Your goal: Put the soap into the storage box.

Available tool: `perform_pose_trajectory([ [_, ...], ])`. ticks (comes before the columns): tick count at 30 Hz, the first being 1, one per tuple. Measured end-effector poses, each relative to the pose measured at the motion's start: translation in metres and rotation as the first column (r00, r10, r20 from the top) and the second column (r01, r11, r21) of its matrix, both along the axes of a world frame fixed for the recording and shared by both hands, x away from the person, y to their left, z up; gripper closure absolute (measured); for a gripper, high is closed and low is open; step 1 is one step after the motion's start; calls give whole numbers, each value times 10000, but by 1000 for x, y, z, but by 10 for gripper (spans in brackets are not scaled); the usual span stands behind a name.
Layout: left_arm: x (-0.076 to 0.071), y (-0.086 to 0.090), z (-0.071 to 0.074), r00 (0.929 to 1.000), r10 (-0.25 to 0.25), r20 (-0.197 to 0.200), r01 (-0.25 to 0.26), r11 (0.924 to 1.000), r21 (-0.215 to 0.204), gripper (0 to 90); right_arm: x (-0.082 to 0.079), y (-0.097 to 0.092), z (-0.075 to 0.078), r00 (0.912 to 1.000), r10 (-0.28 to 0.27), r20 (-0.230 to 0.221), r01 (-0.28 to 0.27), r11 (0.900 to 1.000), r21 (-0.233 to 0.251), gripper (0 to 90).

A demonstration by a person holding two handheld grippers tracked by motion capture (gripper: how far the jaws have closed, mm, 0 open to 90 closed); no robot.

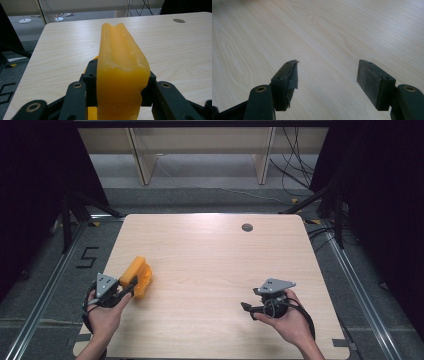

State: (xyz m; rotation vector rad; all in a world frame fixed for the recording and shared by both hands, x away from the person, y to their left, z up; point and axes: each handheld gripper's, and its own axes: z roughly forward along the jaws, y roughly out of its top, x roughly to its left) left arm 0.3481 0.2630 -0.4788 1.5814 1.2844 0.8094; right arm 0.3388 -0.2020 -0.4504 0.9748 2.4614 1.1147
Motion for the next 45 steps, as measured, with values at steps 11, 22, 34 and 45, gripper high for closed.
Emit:
perform_pose_trajectory([
  [11,2,-3,-7,10000,-54,81,52,9998,182,604,0,1,-1,9999,138,-23,-138,9998,-131,331],
  [22,6,1,-9,10000,-74,63,74,10000,54,603,0,3,-3,9996,240,-142,-243,9995,-211,327],
  [34,7,0,-12,9998,-184,94,183,9997,190,595,-2,5,-4,9991,178,-392,-192,9991,-368,322],
  [45,-7,6,-7,9987,-337,-376,339,9994,55,374,-2,3,-4,9991,342,-233,-347,9991,-246,318],
])
